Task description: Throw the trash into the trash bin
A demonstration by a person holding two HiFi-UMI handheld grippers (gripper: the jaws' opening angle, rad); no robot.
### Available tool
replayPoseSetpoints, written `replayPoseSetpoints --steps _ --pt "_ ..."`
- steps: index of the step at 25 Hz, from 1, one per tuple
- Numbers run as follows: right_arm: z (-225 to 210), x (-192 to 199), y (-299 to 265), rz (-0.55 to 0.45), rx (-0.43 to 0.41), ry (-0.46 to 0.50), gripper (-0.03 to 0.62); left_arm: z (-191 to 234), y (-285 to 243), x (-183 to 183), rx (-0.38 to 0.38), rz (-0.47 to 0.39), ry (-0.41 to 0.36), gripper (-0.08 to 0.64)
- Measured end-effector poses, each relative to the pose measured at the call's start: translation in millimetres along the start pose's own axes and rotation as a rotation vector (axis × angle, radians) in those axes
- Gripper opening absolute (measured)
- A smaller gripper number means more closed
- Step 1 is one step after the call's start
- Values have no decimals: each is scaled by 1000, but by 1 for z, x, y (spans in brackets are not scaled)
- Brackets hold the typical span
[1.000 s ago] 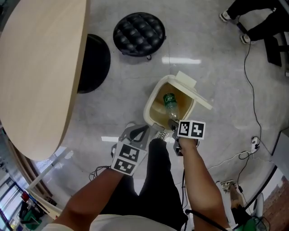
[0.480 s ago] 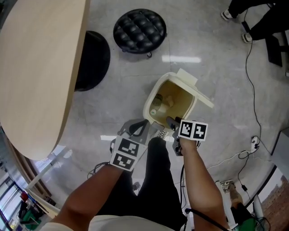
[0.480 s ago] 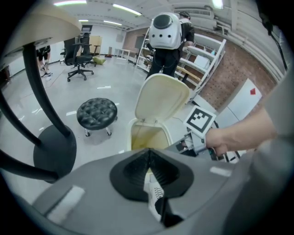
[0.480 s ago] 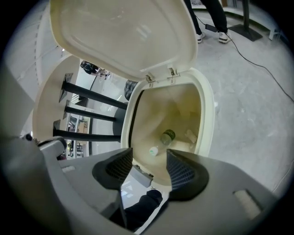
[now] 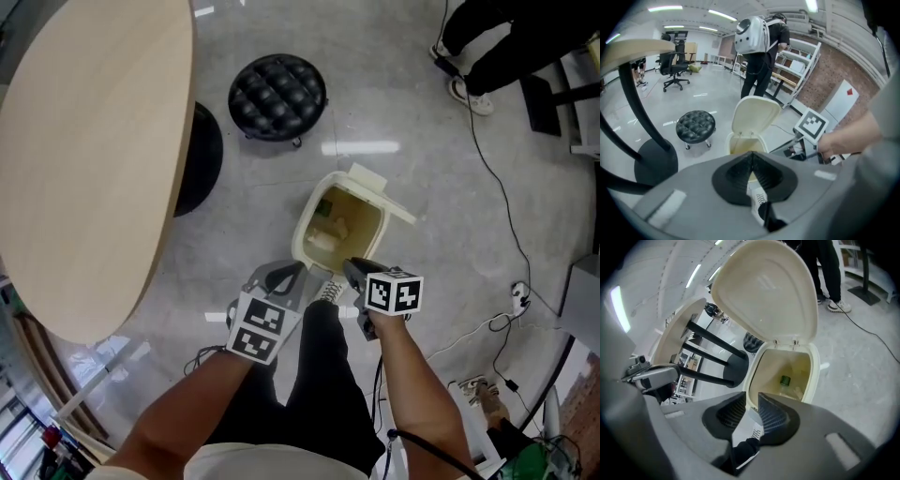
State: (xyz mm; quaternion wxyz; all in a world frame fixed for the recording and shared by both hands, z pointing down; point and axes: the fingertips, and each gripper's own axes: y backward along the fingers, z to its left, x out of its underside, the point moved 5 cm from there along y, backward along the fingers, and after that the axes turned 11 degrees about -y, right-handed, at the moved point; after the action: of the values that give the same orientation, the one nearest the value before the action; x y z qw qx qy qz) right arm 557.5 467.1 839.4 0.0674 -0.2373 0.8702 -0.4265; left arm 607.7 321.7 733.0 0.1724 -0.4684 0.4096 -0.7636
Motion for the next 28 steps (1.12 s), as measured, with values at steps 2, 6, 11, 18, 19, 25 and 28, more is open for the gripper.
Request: replayPoseSetpoints --steps 2,6,11,18,19,25,28 --pt "7 2 13 -13 21 40 52 -3 7 -5 8 -9 -19 6" --pt "30 5 43 -44 26 56 2 -6 27 -22 16 -32 -58 6" --pt "78 -1 97 -150 -41 87 2 -3 60 -51 36 -107 -129 6" --pt "166 -15 184 -404 -138 76 2 8 129 -92 28 -212 -187 6" --pt "177 -17 190 -433 -141 90 2 9 136 -101 33 -234 -209 6" --pt "241 0 229 -534 -167 134 2 4 187 -123 71 -314 -246 6" --pt "265 18 252 -595 -193 135 2 -5 213 -128 89 -359 -267 6"
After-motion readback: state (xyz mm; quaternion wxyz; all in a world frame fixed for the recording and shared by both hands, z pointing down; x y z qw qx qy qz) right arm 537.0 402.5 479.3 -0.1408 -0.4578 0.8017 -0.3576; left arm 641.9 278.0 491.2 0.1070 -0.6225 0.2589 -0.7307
